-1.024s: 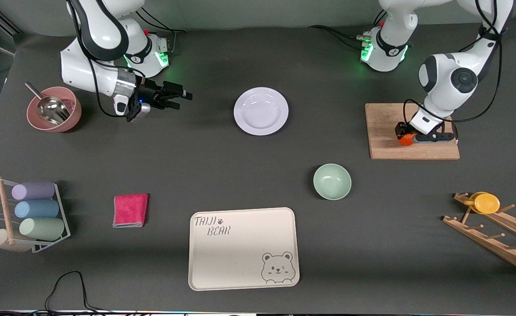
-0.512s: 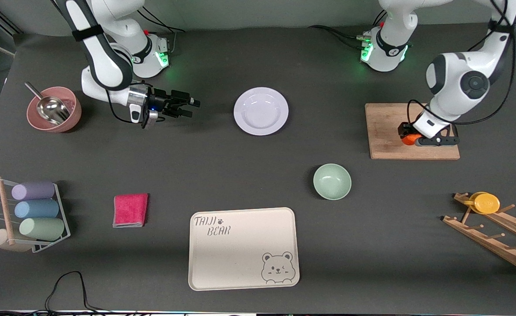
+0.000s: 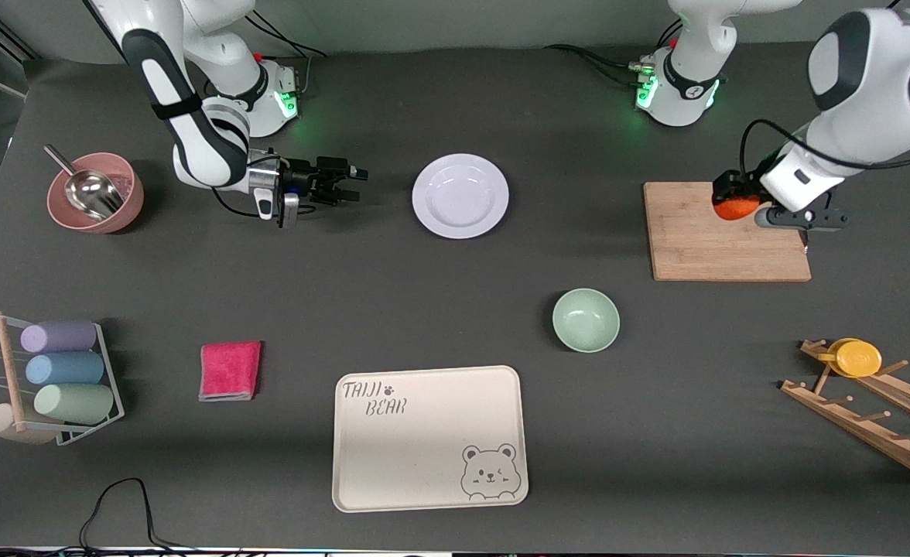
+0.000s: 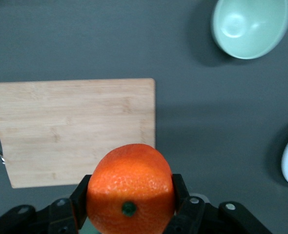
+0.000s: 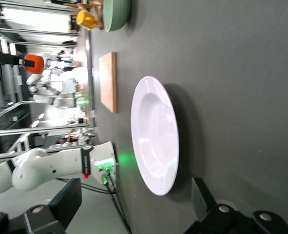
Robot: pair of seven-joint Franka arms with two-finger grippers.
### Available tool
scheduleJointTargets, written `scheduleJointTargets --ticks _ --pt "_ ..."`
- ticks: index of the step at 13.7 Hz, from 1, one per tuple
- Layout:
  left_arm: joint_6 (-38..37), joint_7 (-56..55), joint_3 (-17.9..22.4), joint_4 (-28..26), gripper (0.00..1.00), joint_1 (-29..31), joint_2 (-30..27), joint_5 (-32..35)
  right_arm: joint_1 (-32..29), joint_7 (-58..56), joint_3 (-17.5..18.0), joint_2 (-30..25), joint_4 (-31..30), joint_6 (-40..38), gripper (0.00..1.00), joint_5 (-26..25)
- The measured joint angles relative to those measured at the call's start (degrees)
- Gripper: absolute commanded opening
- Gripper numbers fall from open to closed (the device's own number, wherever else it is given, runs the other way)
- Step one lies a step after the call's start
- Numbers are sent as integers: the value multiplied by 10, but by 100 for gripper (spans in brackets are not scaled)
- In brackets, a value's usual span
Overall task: Place orange and plate with both arms
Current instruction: 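Lift the orange with the left gripper while the right gripper grips the plate rim, then carry the orange over the plate with the left gripper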
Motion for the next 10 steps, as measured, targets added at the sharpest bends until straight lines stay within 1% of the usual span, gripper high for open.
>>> scheduleJointTargets --ticks 3,4,5,6,8,10 --pt "-76 -15 -10 65 0 -6 -3 -27 -1 -50 -18 59 1 -40 100 10" --pt "-96 -38 -21 83 0 -8 -3 -38 -2 -54 -21 71 1 -44 100 10" --pt "-109 -70 -41 100 0 -11 -4 -47 -2 -55 -23 80 2 -44 100 10" --pt "-113 -107 -70 114 0 -14 -5 -52 -2 -55 -23 86 2 -44 100 11" --pt "-110 -208 -150 138 0 -21 -7 -75 -2 -55 -24 94 3 -44 100 11" --pt "-82 -310 -230 149 0 -26 -7 -90 -2 -55 -24 100 3 -45 100 13"
